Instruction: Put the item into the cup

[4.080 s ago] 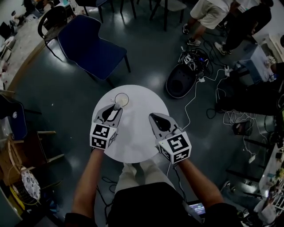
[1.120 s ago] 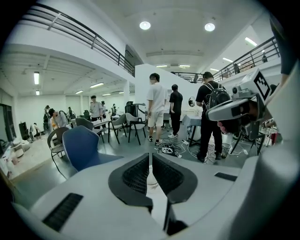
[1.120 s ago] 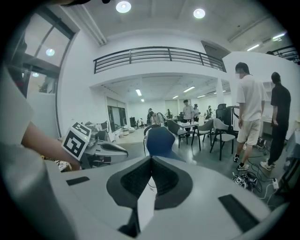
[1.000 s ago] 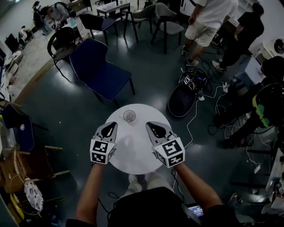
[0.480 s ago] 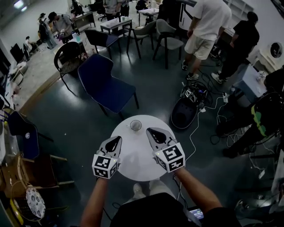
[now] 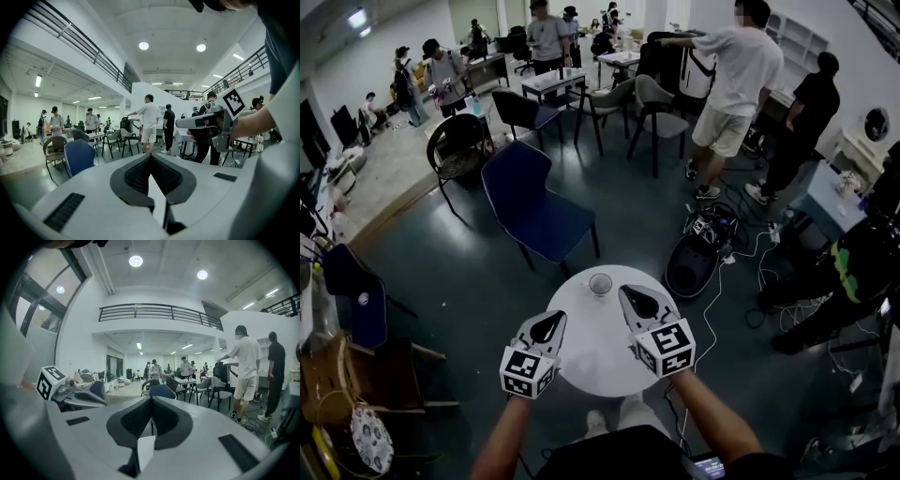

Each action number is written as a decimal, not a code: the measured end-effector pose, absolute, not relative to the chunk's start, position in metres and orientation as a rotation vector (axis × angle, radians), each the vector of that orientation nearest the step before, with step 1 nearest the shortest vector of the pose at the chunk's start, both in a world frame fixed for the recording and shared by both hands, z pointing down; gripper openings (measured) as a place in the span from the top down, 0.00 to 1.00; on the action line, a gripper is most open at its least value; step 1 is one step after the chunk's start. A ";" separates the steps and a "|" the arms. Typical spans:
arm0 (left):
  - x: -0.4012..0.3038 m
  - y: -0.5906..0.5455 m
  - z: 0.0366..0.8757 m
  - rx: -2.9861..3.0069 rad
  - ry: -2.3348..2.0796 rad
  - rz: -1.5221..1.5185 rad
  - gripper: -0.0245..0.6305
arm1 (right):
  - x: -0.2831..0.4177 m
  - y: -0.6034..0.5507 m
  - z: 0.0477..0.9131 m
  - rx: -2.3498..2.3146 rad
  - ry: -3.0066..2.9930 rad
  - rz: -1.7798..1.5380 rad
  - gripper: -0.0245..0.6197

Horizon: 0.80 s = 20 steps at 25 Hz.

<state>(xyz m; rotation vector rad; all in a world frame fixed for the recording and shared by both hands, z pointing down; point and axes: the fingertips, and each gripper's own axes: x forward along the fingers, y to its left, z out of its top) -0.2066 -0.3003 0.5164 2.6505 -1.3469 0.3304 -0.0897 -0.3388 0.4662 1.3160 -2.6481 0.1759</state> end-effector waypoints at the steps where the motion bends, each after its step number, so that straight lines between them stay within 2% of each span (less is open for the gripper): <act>1: -0.209 -0.296 0.514 2.660 -1.341 0.324 0.94 | -0.093 -0.335 0.464 1.322 -2.648 0.171 0.94; 14: -0.245 -0.264 0.491 2.705 -1.305 0.248 0.94 | -0.133 -0.299 0.442 1.348 -2.631 0.107 0.94; 20: -0.239 -0.263 0.472 2.704 -1.308 0.184 0.94 | -0.127 -0.300 0.427 1.350 -2.638 0.089 0.94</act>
